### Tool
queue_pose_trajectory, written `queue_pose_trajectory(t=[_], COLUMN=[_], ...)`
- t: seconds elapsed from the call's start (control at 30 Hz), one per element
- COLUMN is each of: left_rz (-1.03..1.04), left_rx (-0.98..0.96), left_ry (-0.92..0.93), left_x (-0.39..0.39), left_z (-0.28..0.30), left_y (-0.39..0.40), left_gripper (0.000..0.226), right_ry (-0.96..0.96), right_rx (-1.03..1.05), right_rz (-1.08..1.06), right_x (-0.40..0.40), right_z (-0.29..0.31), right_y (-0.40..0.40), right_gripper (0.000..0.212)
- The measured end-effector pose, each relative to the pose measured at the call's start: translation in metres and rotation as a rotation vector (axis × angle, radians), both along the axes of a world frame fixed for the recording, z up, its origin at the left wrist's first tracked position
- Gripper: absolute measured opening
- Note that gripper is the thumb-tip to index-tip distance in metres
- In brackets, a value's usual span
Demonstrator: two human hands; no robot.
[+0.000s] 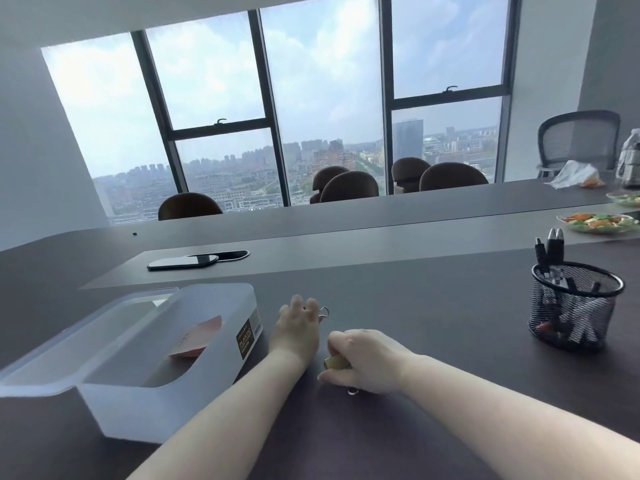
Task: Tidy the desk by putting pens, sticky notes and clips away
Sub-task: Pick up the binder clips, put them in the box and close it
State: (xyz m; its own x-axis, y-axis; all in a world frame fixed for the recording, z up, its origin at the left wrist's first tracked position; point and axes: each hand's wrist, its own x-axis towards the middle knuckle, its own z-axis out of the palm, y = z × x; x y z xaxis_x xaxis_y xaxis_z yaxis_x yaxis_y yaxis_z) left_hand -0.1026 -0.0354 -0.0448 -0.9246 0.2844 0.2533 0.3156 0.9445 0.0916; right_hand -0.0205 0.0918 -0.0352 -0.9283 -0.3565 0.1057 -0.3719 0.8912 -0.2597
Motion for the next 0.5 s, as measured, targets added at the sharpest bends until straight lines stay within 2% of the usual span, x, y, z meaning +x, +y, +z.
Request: queue_pose_trajectory(t=[0.23, 0.37, 0.5], left_rz=[-0.001, 0.021, 0.013], left_rx=[0.122, 0.257, 0.318], left_ry=[-0.034, -0.064, 0.000], left_x=[-0.001, -0.012, -0.020], left_z=[0.007, 0.035, 0.075], left_y=[0.005, -0.002, -0.031], left_gripper=[0.031, 0.034, 0.034], right_ry=[0.084, 0.082, 0.132], right_rx=[0.064, -0.024, -0.121], right_rz=[-0.008, -0.096, -0.198], right_x=[-0.006, -0.016, -0.028], right_z=[0.001, 0.008, 0.036], right_y=[-0.001, -0.004, -0.014], right_gripper=[0.031, 0.033, 0.031])
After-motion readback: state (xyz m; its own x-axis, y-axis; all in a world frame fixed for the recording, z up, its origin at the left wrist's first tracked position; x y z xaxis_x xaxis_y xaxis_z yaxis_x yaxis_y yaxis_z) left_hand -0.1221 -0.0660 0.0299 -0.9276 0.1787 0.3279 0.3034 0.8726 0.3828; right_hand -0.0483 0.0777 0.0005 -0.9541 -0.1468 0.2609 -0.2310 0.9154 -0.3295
